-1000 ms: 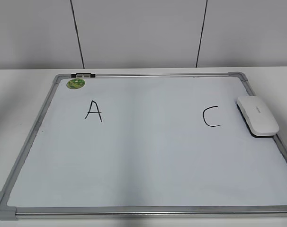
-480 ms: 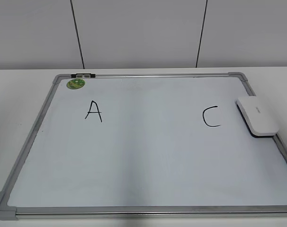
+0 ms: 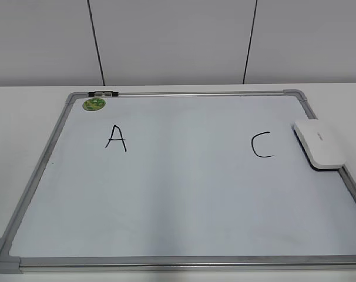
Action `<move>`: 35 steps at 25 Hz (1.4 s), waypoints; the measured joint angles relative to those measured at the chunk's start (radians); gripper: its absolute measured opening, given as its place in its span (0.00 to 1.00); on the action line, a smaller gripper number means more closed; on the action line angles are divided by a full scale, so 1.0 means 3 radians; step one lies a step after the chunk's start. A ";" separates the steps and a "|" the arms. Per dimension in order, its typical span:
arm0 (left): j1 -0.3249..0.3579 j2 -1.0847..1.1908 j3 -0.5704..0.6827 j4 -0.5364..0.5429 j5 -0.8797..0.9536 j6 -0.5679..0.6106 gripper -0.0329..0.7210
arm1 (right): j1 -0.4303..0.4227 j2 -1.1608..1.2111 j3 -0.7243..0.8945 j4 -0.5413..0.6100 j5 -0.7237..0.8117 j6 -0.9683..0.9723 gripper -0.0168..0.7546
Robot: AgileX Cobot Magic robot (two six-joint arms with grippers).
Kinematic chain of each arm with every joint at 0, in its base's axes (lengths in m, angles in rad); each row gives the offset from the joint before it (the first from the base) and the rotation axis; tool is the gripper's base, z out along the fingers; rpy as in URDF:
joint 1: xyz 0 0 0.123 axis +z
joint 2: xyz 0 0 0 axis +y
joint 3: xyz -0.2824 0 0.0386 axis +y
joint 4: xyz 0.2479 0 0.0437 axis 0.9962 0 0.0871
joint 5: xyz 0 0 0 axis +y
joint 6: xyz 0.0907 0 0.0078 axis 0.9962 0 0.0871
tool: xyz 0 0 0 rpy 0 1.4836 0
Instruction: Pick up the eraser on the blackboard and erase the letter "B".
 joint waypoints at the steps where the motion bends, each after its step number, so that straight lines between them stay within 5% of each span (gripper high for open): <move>1: 0.0000 -0.0099 0.0080 0.0009 0.0000 0.0000 0.46 | 0.0000 -0.0073 0.0081 0.0000 0.0000 0.0008 0.79; 12: 0.0000 -0.0733 0.0642 0.0039 -0.0037 -0.0004 0.46 | 0.0000 -0.1086 0.0694 -0.0027 -0.0103 0.0094 0.79; 16: 0.0000 -0.0808 0.0767 0.0052 -0.0116 -0.0004 0.45 | 0.0000 -0.1390 0.0797 -0.0310 -0.0111 0.0190 0.79; 35: 0.0000 -0.0814 0.0922 0.0199 -0.0520 -0.0004 0.43 | 0.0000 -0.1499 0.1031 -0.0580 -0.0347 0.0289 0.79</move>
